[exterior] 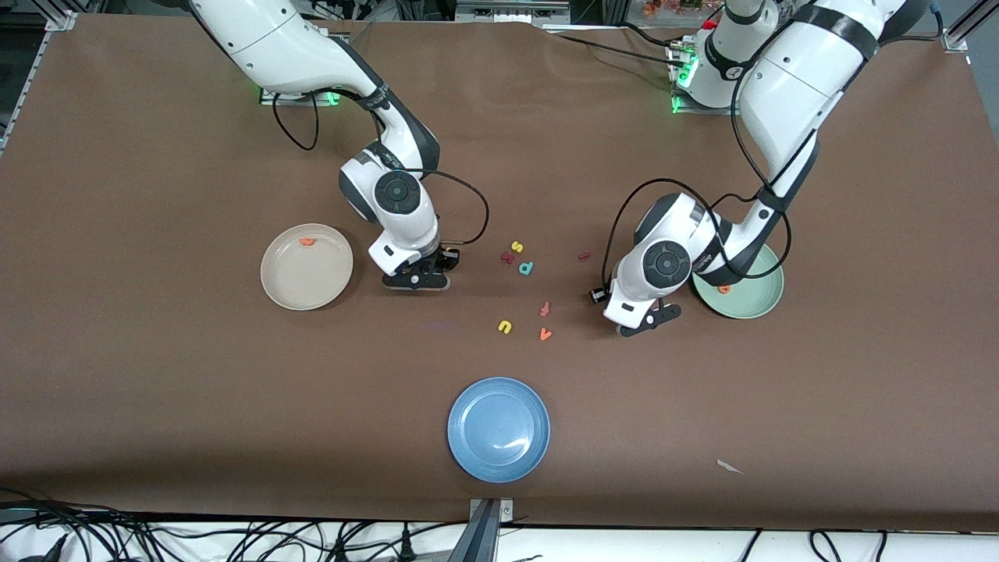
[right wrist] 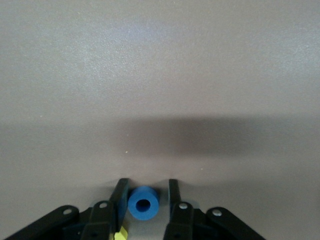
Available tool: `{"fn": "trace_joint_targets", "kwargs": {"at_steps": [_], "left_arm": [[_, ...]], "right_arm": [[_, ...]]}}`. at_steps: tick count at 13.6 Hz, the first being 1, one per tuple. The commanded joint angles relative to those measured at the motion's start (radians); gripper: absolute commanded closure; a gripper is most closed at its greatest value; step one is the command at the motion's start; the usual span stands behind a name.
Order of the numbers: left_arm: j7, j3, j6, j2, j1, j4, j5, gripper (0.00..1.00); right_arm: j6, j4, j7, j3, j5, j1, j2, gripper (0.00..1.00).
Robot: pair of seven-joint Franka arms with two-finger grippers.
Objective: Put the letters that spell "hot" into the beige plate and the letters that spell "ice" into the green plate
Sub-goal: 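Grasp the teal c with the left gripper while the right gripper grasps the o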
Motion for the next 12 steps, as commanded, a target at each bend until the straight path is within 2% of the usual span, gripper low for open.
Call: {"fn": "trace_joint_targets", "kwargs": {"at_steps": [1, 4, 8, 12], "left_arm": [[0.010, -0.003, -0.002, -0.016, 0.021, -0.028, 0.019, 0.55], [0.009, -0.003, -0.004, -0.014, 0.021, -0.028, 0.019, 0.67], [0.007, -0.003, -0.004, -0.014, 0.019, -0.028, 0.017, 0.74], [0.007, -0.003, -0.007, -0.016, 0.021, -0.027, 0.019, 0.81]], "right_arm": [[0.008, 0.019, 0.024, -0.005, -0.021, 0.011, 0.018, 0.68], [0.007, 0.016, 0.031, -0.005, -0.023, 0.016, 0.017, 0.70], [0.005, 0.012, 0.037, -0.005, -0.029, 0.016, 0.012, 0.92], [-0.012, 0.009, 0.013, -0.005, -0.029, 0.014, -0.027, 0.95]]}}
